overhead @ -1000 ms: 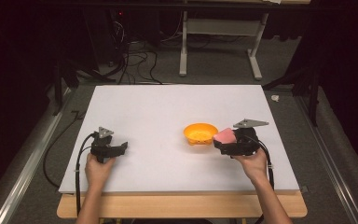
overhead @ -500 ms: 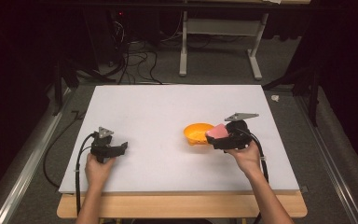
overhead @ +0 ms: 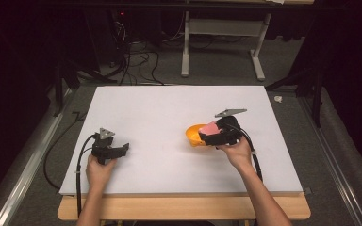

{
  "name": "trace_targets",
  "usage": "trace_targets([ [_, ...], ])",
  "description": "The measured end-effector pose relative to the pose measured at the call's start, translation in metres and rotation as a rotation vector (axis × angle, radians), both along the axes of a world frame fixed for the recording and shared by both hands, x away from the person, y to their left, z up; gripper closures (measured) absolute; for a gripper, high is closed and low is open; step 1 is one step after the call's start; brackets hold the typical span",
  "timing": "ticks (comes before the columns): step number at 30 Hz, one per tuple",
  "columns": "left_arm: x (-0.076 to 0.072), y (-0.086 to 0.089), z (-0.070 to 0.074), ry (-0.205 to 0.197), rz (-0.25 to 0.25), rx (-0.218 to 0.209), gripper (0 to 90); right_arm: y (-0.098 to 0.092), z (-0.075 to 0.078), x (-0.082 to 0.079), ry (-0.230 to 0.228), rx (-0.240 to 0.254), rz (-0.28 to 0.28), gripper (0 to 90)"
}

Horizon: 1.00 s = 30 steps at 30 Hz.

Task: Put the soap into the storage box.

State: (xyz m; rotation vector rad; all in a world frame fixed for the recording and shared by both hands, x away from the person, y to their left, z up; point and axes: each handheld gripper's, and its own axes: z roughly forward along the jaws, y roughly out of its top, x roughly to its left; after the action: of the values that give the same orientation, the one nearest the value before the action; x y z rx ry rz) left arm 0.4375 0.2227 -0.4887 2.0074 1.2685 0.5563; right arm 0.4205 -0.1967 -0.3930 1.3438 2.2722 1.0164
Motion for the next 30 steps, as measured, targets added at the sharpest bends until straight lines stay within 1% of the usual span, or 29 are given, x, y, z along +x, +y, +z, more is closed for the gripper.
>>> trace_targets([
  [12, 0.0, 0.0, 0.0, 0.001, 0.0, 0.0, 24.3, 0.015, -0.007, 0.014, 0.004, -0.046, -0.036, 13.7],
  [17, 0.0, 0.0, 0.0, 0.001, 0.0, -0.001, 24.3, 0.02, -0.015, 0.019, 0.024, -0.052, -0.048, 13.7],
  [21, 0.0, 0.0, 0.0, 0.001, 0.0, 0.0, 24.3, 0.023, -0.017, 0.022, 0.029, -0.048, -0.056, 13.7],
  [24, 0.0, 0.0, 0.0, 0.001, 0.0, 0.0, 24.3, 0.025, -0.018, 0.024, 0.033, -0.056, -0.061, 13.7],
  [30, 0.0, 0.0, 0.0, 0.001, 0.0, 0.0, 24.3, 0.028, -0.021, 0.025, 0.051, -0.062, -0.058, 13.7],
])
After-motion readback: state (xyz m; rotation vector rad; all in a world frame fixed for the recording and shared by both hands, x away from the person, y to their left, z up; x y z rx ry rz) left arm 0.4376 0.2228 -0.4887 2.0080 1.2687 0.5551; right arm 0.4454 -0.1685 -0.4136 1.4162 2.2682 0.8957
